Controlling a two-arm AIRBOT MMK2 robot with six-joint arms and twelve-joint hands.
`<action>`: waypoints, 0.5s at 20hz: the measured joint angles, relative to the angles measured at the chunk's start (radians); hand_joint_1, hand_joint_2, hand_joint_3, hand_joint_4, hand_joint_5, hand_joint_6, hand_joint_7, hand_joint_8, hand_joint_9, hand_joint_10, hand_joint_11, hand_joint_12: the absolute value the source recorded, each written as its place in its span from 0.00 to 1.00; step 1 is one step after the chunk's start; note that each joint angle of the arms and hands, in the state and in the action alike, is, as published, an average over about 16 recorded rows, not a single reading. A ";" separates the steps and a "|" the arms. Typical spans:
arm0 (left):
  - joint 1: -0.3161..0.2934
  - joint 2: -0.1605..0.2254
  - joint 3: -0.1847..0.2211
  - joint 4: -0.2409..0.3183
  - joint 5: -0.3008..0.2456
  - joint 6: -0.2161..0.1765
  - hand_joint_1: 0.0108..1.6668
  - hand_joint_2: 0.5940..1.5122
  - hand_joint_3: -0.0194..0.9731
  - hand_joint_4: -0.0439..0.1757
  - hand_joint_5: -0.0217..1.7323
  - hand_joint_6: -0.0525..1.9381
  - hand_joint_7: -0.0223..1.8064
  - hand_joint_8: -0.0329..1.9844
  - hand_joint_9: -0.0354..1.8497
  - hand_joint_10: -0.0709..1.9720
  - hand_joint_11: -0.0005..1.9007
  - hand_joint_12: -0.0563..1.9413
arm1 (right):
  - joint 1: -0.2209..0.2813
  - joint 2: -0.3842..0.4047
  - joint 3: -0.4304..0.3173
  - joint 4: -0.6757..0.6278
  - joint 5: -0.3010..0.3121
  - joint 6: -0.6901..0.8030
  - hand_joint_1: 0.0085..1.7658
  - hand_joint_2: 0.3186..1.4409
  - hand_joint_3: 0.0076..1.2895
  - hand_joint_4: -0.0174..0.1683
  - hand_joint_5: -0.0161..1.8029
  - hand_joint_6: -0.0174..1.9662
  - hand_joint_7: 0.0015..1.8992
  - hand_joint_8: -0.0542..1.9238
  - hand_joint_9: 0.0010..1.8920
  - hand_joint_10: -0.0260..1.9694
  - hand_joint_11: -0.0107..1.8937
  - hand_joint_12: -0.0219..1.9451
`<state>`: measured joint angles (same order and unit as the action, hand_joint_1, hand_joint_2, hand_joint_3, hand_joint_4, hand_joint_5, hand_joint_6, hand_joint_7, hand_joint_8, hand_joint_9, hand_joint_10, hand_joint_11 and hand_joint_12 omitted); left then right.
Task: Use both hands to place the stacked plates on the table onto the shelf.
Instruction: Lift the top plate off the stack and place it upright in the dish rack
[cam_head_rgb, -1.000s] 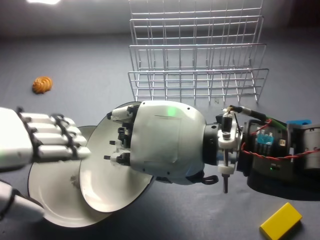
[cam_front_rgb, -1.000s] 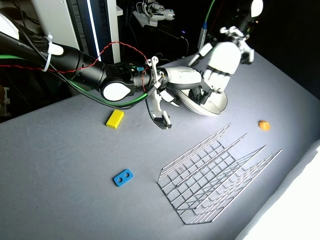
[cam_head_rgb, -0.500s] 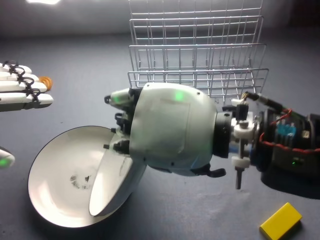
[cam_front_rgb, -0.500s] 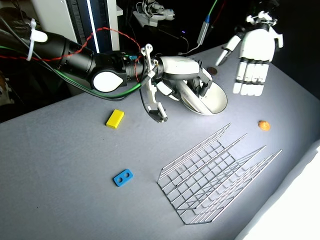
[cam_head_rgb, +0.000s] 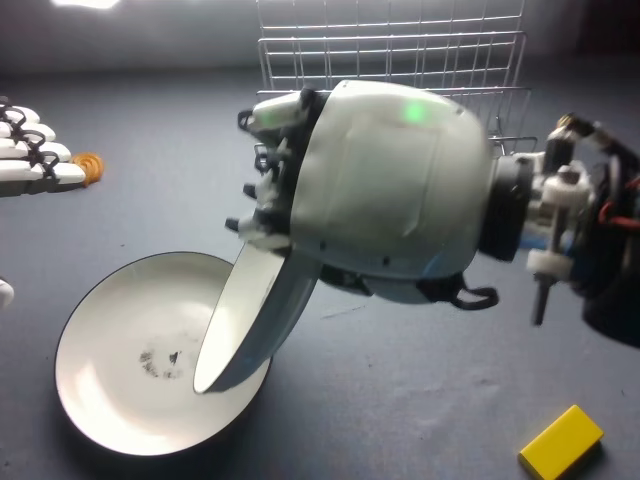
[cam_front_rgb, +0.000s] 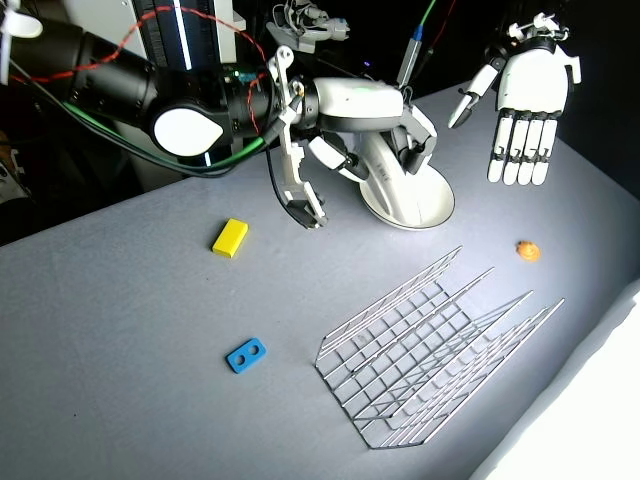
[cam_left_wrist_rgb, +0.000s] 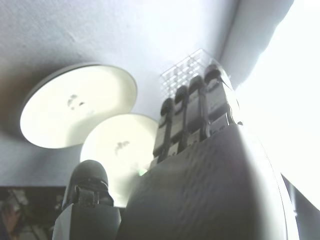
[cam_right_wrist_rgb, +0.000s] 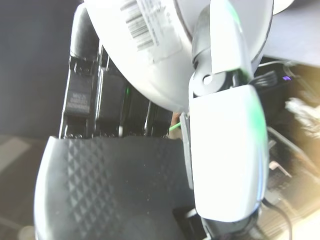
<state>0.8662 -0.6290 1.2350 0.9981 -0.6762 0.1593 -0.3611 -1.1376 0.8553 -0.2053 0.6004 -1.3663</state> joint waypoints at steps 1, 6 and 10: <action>-0.001 0.001 0.001 -0.001 0.000 0.000 0.00 0.65 0.02 0.21 0.05 0.04 0.05 0.02 0.03 0.04 0.01 0.03 | 0.010 0.015 -0.006 0.006 -0.001 0.016 0.68 0.58 0.00 0.18 0.55 0.50 0.59 0.42 0.61 0.13 0.33 0.69; 0.001 0.002 0.008 0.007 -0.006 0.000 0.00 0.65 0.02 0.21 0.05 0.04 0.05 0.02 0.04 0.04 0.01 0.04 | 0.062 0.079 -0.016 0.041 -0.007 0.121 0.68 0.58 0.00 0.18 0.54 0.50 0.58 0.43 0.61 0.14 0.33 0.69; 0.013 -0.002 0.015 0.028 -0.037 0.000 0.00 0.65 0.02 0.21 0.05 0.04 0.05 0.02 0.04 0.04 0.01 0.04 | 0.100 0.116 -0.008 0.074 -0.015 0.229 0.68 0.58 0.00 0.17 0.54 0.51 0.58 0.44 0.61 0.15 0.34 0.68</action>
<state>0.8789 -0.6313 1.2496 1.0260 -0.7133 0.1593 -0.2612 -1.0212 0.8469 -0.1311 0.5850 -1.1370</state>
